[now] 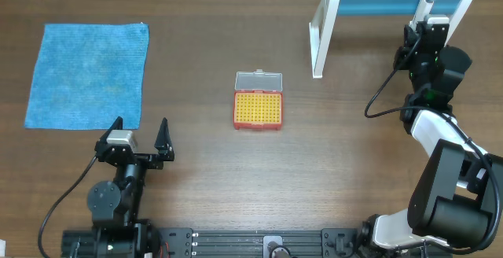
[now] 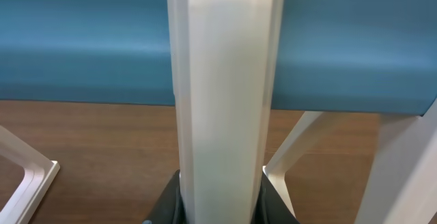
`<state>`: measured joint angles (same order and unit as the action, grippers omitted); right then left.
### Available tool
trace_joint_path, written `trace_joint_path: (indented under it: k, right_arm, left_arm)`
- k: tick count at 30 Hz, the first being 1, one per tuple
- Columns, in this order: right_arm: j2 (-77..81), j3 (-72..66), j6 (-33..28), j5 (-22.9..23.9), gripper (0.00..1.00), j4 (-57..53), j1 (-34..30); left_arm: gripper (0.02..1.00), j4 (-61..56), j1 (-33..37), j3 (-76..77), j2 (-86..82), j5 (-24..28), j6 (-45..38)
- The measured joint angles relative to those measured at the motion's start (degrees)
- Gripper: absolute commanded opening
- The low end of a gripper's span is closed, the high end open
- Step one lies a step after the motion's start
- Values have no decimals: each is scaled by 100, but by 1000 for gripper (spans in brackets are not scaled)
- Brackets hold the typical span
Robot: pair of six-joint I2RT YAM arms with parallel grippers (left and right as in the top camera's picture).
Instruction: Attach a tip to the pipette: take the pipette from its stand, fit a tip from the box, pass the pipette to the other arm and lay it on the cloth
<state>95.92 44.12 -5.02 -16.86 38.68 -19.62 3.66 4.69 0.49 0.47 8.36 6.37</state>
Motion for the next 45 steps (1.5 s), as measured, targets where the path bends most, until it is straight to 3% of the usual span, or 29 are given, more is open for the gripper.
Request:
trace_joint_path:
  k: [13,20,22,25,28,31,33,35,37,43,45]
  right_arm:
    - [-415,-24,-2,0,84,-232,0]
    - [-1606,-284,-4,0,80,-1134,17]
    - [-2170,-424,-2,0,80,-944,133]
    - [-2885,-1305,-9,-494,80,992,918]
    - [-2848,-2070,323,-988,80,2170,2354]
    - [-2192,-2214,1152,-1088,80,3263,3381]
    - [-1360,-2236,1875,-1034,80,4395,3648]
    - [-778,-2238,2280,-988,82,4441,3803]
    - [-363,-2238,2223,-966,80,4409,4081]
    - [-343,-2232,765,-966,80,3939,4548]
    - [-271,-2223,592,-966,75,3980,4568]
  left_arm:
    - [996,0,0,0,0,0,0]
    - [996,0,0,0,0,0,0]
    - [996,0,0,2,0,0,0]
    - [998,0,0,2,0,0,0]
    - [998,0,0,2,0,-2,0]
    - [998,0,0,0,0,-2,0]
    - [998,0,0,0,-2,0,0]
    - [996,0,0,2,-4,-2,0]
    - [998,0,0,0,-4,0,0]
    - [996,0,0,0,-4,-2,0]
    - [996,0,0,0,-4,-2,0]
